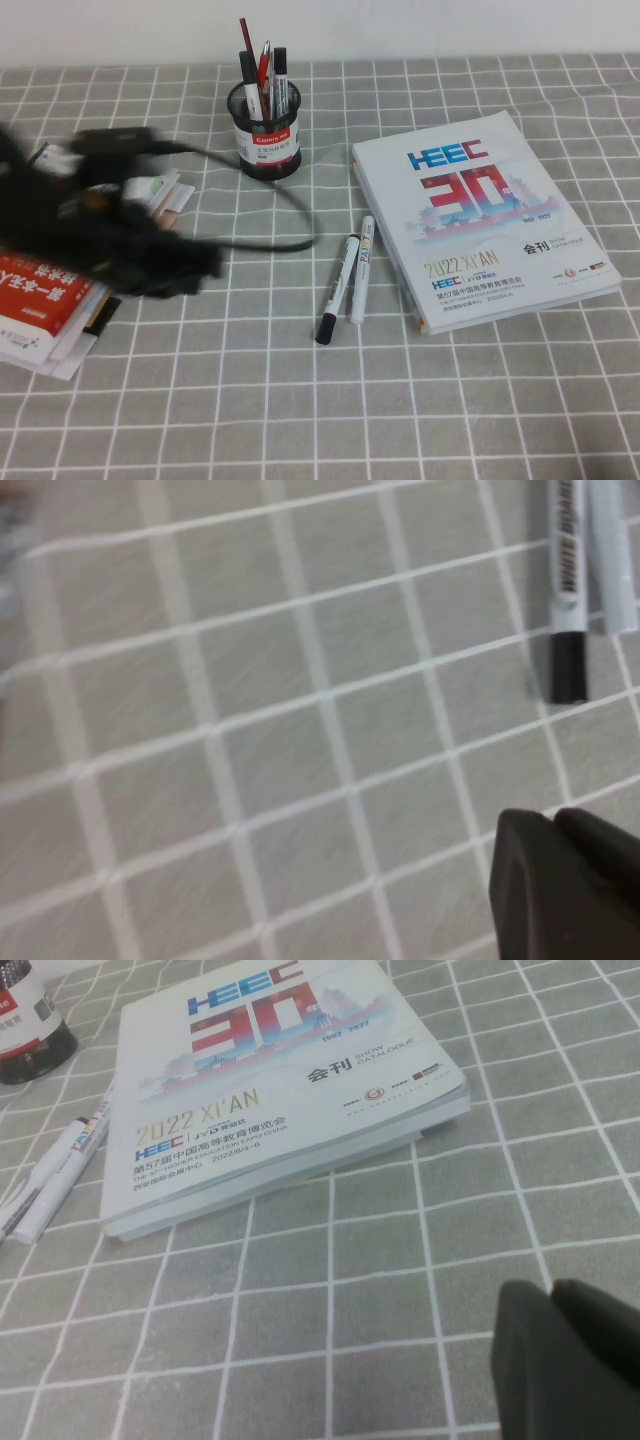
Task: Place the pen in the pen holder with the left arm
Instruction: Pick up the pen on the table
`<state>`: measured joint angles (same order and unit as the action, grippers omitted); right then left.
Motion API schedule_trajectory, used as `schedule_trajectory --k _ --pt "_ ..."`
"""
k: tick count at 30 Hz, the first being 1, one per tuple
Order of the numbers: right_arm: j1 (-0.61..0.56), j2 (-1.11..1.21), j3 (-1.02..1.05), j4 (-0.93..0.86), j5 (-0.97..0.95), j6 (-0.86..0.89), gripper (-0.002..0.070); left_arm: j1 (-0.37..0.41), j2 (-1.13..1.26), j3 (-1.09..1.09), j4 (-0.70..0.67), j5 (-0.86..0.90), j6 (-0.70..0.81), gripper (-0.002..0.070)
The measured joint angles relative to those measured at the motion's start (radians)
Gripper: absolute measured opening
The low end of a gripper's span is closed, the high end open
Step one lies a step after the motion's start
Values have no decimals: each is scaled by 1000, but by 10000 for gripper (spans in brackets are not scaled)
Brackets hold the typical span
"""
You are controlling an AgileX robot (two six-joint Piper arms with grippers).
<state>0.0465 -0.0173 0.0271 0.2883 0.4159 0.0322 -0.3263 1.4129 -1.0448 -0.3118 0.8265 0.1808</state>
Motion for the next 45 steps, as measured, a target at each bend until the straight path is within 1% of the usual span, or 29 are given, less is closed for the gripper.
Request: schedule_trajectory --k 4,12,18,23,28,31,36,38,41,45 --pt "0 0 0 0 0 0 -15 -87 173 -157 43 49 -8 -2" --pt "0 0 0 0 0 0 -15 -203 465 -458 112 146 -8 -2" --pt "0 0 0 0 0 0 -15 -233 620 -643 129 216 -12 -2" --pt "0 0 0 0 0 0 -15 -266 726 -774 184 292 -45 -2" --pt "0 0 0 0 0 0 -15 -287 793 -850 222 346 -55 0" --pt "0 0 0 0 0 0 -15 -285 803 -858 228 351 -55 39" --pt "0 0 0 0 0 0 -15 -275 805 -858 230 347 -55 197" --pt "0 0 0 0 0 0 -15 -271 805 -858 230 339 -57 235" --pt "0 0 0 0 0 0 -15 -270 813 -860 234 328 -58 257" --pt "0 0 0 0 0 0 -15 -270 838 -864 234 318 -59 265"
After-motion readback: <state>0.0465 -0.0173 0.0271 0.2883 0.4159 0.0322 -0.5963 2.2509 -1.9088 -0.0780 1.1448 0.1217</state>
